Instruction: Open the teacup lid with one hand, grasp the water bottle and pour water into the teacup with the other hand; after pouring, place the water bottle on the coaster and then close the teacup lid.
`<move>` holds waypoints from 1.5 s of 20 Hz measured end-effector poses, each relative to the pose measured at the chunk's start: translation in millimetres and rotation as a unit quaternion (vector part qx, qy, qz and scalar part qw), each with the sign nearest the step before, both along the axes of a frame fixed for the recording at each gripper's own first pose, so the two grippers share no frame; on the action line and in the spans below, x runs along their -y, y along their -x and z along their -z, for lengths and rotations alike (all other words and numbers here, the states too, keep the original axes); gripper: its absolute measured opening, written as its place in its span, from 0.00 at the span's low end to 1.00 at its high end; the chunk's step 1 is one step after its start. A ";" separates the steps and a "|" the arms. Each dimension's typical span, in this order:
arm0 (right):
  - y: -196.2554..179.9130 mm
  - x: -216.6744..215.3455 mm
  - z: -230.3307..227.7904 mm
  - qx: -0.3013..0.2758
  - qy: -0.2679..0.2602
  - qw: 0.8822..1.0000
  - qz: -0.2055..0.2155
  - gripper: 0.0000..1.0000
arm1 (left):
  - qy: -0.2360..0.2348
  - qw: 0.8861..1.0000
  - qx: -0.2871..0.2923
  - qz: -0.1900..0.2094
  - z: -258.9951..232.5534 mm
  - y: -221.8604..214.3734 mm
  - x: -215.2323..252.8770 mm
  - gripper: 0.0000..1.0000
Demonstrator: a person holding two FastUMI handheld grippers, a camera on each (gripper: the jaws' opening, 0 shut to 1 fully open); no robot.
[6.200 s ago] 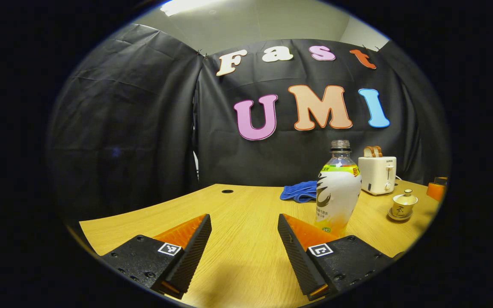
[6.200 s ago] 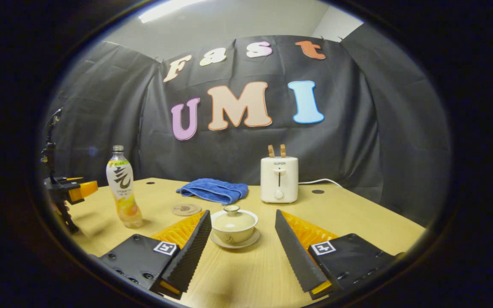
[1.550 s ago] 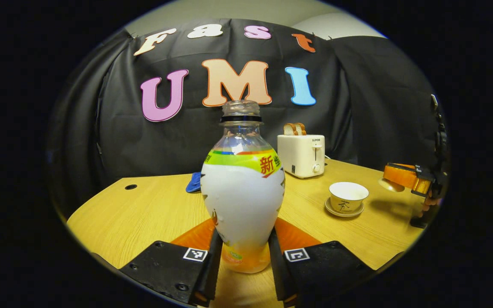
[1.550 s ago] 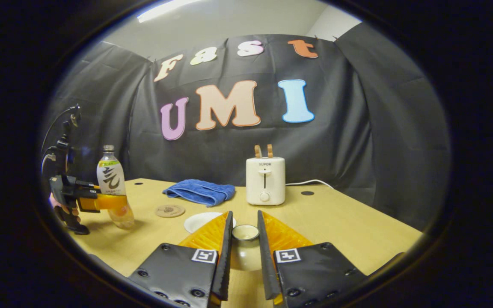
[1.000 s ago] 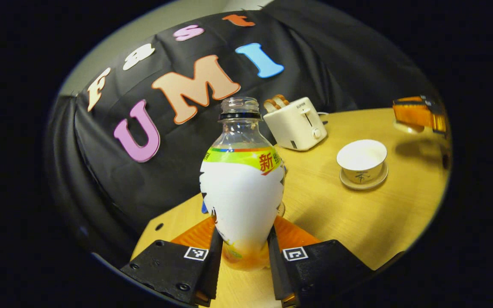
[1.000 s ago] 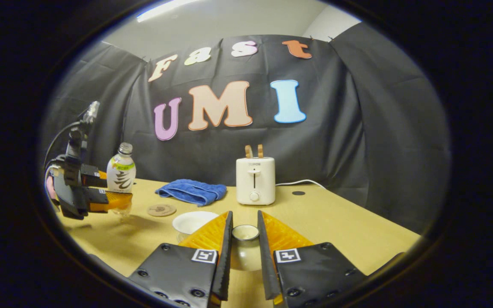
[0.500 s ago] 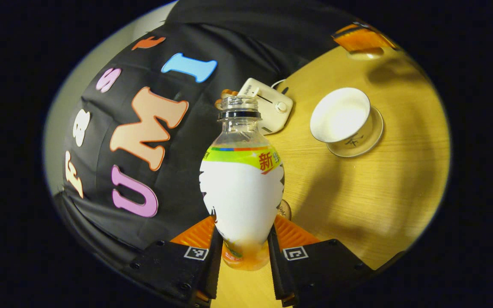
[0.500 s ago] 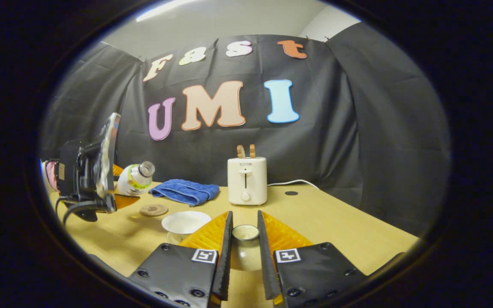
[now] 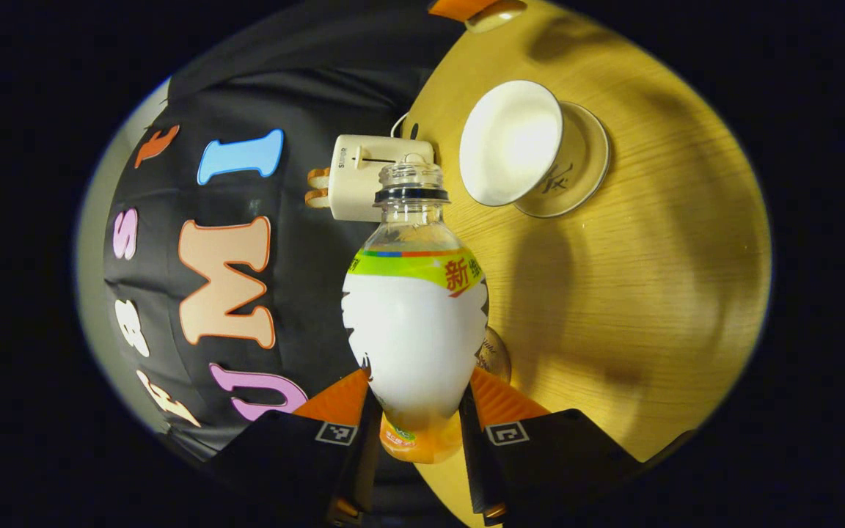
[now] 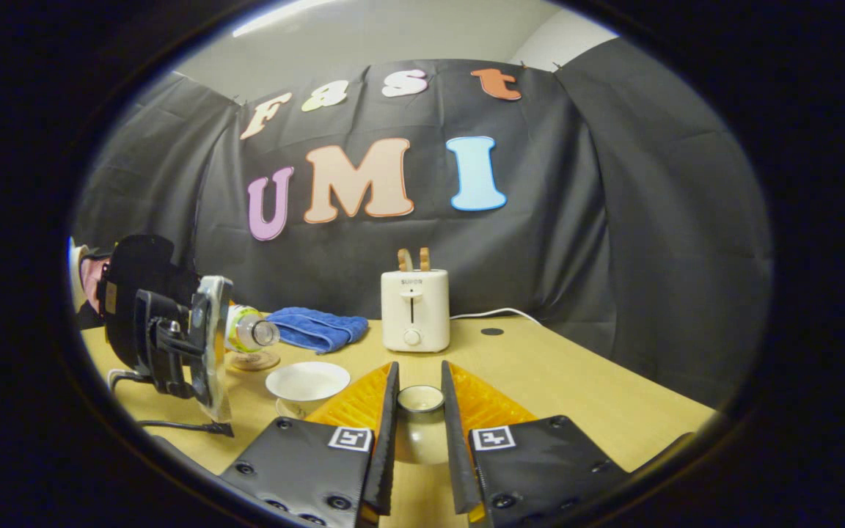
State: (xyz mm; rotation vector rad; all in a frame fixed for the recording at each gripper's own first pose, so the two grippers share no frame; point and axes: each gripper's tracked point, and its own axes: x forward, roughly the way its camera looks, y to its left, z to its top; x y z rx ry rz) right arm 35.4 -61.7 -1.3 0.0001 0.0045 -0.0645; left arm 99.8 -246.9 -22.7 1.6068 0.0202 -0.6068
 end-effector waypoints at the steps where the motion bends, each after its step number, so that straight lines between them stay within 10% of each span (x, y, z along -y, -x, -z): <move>1: 0.0 -0.1 0.4 0.000 0.000 1.000 0.000 0.36 | -0.014 1.000 0.004 0.003 -0.4 -1.7 1.4 0.49; 30: -1.1 1.9 -0.1 0.001 0.000 1.000 0.002 0.36 | -0.238 0.967 0.082 0.050 -48.9 -15.8 15.8 0.49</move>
